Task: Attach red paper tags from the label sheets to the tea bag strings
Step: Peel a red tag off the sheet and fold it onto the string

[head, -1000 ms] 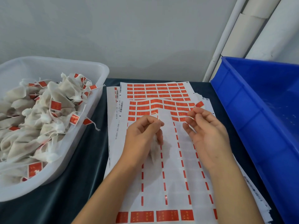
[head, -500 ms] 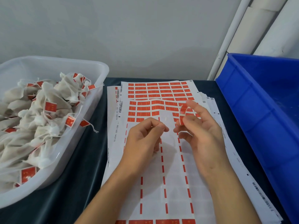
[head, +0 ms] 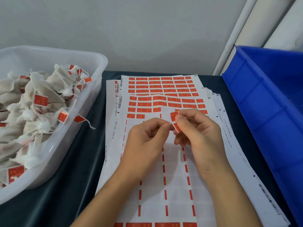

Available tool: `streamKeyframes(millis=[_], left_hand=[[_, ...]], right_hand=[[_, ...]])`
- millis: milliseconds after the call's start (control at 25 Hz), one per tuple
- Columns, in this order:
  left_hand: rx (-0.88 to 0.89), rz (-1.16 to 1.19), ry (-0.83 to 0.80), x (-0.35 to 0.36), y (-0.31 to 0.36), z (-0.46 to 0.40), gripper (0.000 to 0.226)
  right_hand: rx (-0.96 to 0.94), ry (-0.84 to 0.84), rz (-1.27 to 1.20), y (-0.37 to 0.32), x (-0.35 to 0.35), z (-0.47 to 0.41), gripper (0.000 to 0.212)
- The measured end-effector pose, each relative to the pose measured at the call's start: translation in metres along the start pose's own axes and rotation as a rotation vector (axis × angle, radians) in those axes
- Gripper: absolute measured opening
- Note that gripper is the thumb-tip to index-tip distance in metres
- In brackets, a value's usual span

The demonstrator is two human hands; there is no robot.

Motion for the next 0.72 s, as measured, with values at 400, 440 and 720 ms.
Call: streamKeyframes(millis=[400,440,720], left_hand=[[0.018,-0.092,0.015,0.0012,0.0017,0.0006,0.023],[0.021,-0.096,0.013,0.0013,0.0018,0.0004,0.023],[0.021,0.003,-0.018,-0.0010,-0.0020,-0.0022,0.026]], right_hand=[[-0.017,-0.018,0.108,0.0001,-0.0003,-0.0015,0.008],[-0.018,-0.017,0.113,0.0000,-0.0004,-0.0017,0.007],[-0.040,-0.015,0.171,-0.0023,-0.0012,-0.0010,0.007]])
Point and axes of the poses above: each hand's wrist, its own z-axis away from the middle knuckle, its own x-axis out of the palm, y = z × x, the point moved 7 cm from there along -z, towards the middle knuckle, and after that the axes turned 14 degrees about -y, right-handed, at the moved point
